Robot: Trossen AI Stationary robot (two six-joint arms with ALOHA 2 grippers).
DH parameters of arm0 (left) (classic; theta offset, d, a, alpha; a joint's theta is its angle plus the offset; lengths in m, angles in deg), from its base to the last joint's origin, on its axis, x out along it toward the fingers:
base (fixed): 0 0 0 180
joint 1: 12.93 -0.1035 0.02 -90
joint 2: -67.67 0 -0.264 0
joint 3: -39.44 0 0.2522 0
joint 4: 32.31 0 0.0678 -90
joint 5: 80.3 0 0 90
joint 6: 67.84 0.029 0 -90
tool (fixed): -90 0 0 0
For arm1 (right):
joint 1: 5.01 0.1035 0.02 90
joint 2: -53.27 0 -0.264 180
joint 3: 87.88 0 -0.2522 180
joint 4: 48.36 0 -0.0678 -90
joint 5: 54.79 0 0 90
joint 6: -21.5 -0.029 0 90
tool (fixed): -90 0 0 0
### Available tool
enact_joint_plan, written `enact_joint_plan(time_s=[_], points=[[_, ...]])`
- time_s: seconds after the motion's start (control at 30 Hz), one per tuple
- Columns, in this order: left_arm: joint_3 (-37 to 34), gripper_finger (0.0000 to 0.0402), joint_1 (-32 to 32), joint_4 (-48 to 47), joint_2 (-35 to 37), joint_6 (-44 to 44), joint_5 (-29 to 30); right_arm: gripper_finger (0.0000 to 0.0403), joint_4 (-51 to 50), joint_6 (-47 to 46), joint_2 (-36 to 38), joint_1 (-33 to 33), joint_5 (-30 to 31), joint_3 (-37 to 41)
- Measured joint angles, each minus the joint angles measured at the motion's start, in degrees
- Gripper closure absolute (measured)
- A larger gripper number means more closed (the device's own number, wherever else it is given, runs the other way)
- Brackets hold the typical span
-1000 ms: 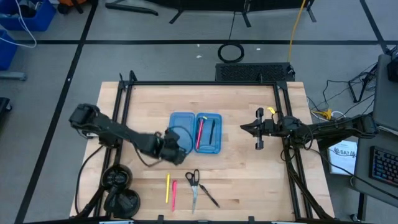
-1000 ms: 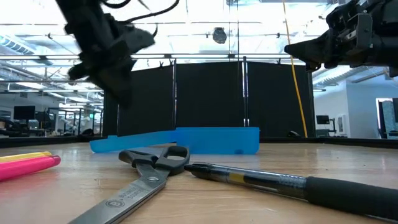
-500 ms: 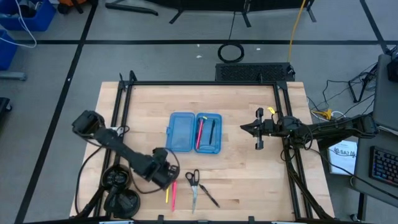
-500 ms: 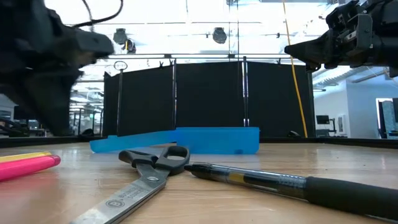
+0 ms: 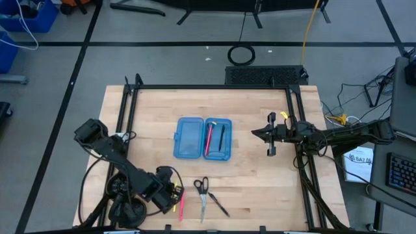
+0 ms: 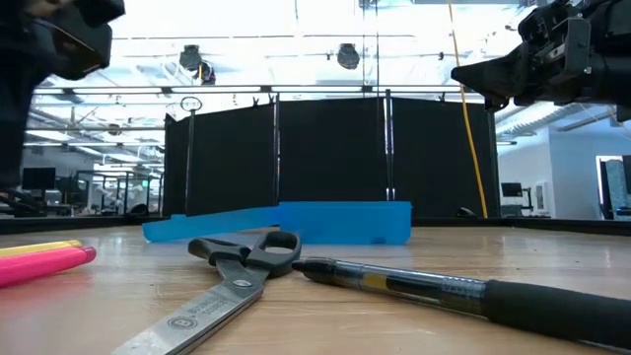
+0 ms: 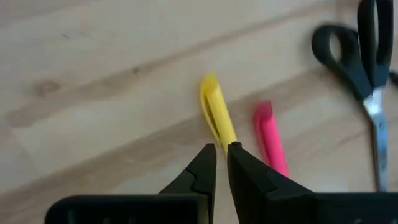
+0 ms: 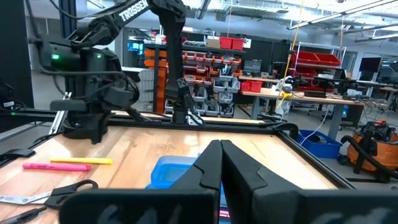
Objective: Pick & place school supplies into a supply box
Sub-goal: Put the yellow pen into the blue supply box
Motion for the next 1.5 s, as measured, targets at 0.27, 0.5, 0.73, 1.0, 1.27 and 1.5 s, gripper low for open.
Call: enact_joint_plan(time_s=[0.27,0.5,0.73,1.0,1.27,1.5], points=[[5.65,0.0360,1.73,-0.22,-6.87,-1.03,-4.68,0.0403,0.19,0.01,0.00,-0.02,-0.02,0.00],[9.36,0.0360,0.88,-0.06,-9.86,1.17,-7.56,0.0403,0.98,0.05,-0.02,-0.01,-0.02,0.00],[10.28,0.0359,0.96,0.20,-9.86,1.19,-3.34,0.0403,3.08,0.34,0.00,-0.02,-0.02,-0.04],[9.56,0.0295,1.07,0.25,-9.86,1.43,-5.39,0.0403,5.19,0.34,0.00,0.01,-0.02,-0.09],[9.56,0.0195,1.00,-0.64,-9.86,1.73,-6.07,0.0403,5.05,0.34,0.00,-0.02,-0.02,-0.09],[9.54,0.0188,0.77,-1.96,-10.62,1.92,-6.12,0.0403,5.03,0.30,0.00,-0.02,0.01,-0.09]])
